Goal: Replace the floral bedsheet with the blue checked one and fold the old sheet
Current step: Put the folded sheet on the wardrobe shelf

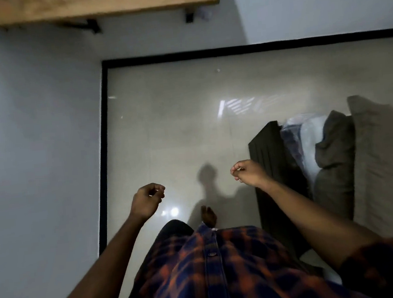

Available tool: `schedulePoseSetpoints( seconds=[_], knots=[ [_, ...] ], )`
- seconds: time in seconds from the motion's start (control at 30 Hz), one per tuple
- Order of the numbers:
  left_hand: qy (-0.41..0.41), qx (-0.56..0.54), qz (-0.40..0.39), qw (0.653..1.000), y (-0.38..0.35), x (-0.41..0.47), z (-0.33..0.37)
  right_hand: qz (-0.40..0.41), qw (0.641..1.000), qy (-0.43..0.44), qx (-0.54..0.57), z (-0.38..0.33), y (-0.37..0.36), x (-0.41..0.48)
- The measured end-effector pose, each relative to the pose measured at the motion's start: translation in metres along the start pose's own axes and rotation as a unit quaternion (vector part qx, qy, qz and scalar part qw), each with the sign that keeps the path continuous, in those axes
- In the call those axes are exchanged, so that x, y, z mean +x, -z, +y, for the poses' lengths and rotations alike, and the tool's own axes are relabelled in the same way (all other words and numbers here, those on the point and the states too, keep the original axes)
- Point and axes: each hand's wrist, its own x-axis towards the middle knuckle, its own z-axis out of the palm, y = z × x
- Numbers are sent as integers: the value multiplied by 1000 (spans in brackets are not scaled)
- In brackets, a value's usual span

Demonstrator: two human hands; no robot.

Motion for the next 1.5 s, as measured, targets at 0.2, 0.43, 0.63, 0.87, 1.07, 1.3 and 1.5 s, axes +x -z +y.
schedulePoseSetpoints(
  seconds=[0.2,0.43,0.63,0.87,1.07,1.3,1.5],
  knots=[
    [-90,73,-82,990,-17,130,139,90,995,-17,42,-34,86,54],
    [-175,151,-188,954,-55,251,299,180,972,-96,113,-54,181,109],
    [-236,220,-269,907,-102,310,424,252,942,-112,193,-80,260,141],
    [-291,283,-307,861,-179,373,537,298,899,-139,289,-38,350,196],
    [-291,341,-311,838,-243,406,622,309,868,-165,353,27,425,229],
    [-330,426,-385,749,-374,400,719,373,825,-219,365,67,508,181],
    [-378,488,-486,619,-511,355,766,474,691,-309,451,127,508,123]
  ],
)
